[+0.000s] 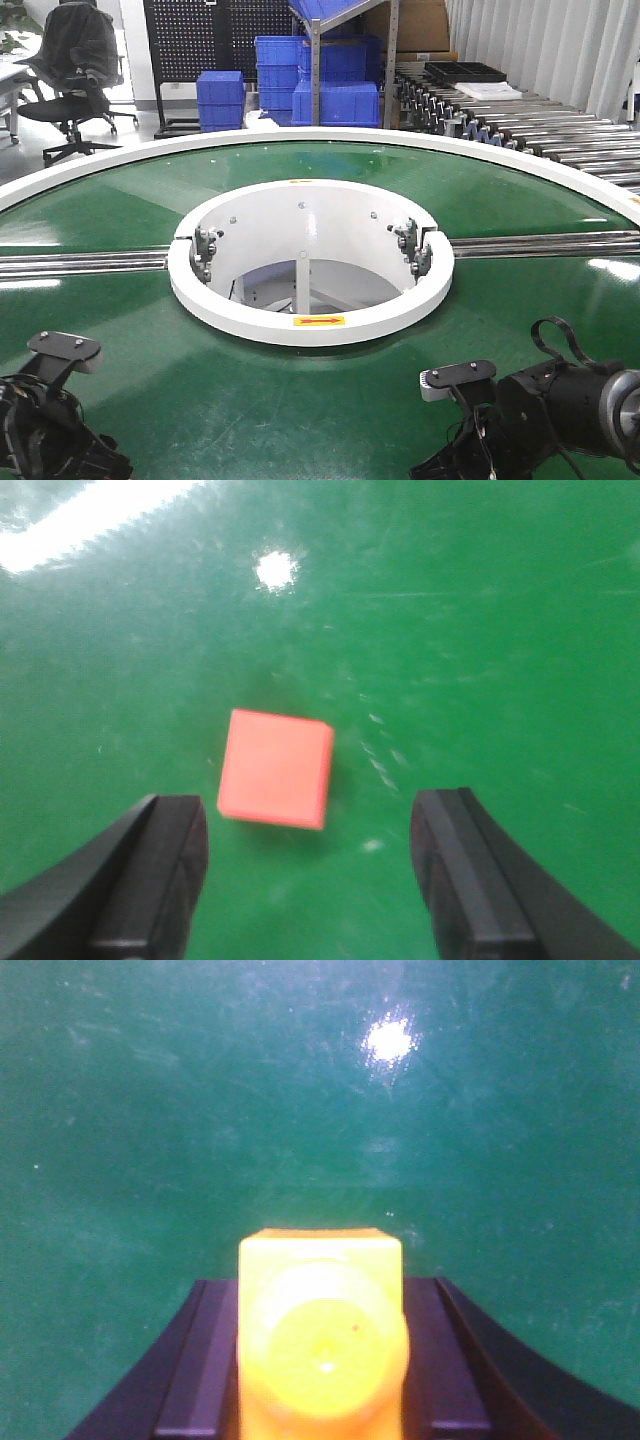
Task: Pick red and yellow blocks into blue bin
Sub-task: 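Lower the left gripper over the red cube and close on it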
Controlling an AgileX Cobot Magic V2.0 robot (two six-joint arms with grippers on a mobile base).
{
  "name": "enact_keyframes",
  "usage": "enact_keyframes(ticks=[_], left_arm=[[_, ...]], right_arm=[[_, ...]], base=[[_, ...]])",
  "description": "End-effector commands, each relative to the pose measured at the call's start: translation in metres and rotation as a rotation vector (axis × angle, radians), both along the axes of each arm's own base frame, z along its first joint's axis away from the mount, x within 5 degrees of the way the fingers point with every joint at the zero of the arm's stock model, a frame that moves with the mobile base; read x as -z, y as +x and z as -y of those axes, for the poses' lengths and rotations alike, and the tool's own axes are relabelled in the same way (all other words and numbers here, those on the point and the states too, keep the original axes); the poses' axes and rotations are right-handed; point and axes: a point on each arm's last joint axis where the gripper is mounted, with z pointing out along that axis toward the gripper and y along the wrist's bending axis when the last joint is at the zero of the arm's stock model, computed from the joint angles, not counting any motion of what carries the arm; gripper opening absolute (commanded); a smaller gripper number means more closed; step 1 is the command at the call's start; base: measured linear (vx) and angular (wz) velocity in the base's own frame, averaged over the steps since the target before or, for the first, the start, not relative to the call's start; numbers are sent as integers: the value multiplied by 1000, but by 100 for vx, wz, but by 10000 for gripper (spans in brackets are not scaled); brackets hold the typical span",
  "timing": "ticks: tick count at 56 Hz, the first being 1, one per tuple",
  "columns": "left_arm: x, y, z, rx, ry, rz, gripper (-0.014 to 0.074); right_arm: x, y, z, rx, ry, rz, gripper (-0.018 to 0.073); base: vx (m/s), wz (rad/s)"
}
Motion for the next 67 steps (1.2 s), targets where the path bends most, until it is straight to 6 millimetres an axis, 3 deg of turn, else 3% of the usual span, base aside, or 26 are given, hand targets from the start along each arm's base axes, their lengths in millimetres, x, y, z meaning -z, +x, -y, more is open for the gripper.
enact_keyframes(ticks=[1,45,48,54,63,67], left_arm=[[-14,10,1,-20,-16,100,557],[22,23,1,92,57,60,531],[22,23,1,92,57,61,489],[22,23,2,85,43,54,325],[22,22,2,84,38,47,-12],[22,22,3,74,25,46,-9]], right_arm=[[-29,7,-2,-15,23,121,-11],[-29,8,-2,-15,26,127,-11],[-29,8,-2,-15,27,128,-11],[-30,8,-2,-15,27,130,-11],[-30,8,-2,-15,27,130,-11],[-29,8,-2,-15,27,128,-11]], base=[[0,0],[0,0],[0,0],[0,0],[0,0],[0,0]])
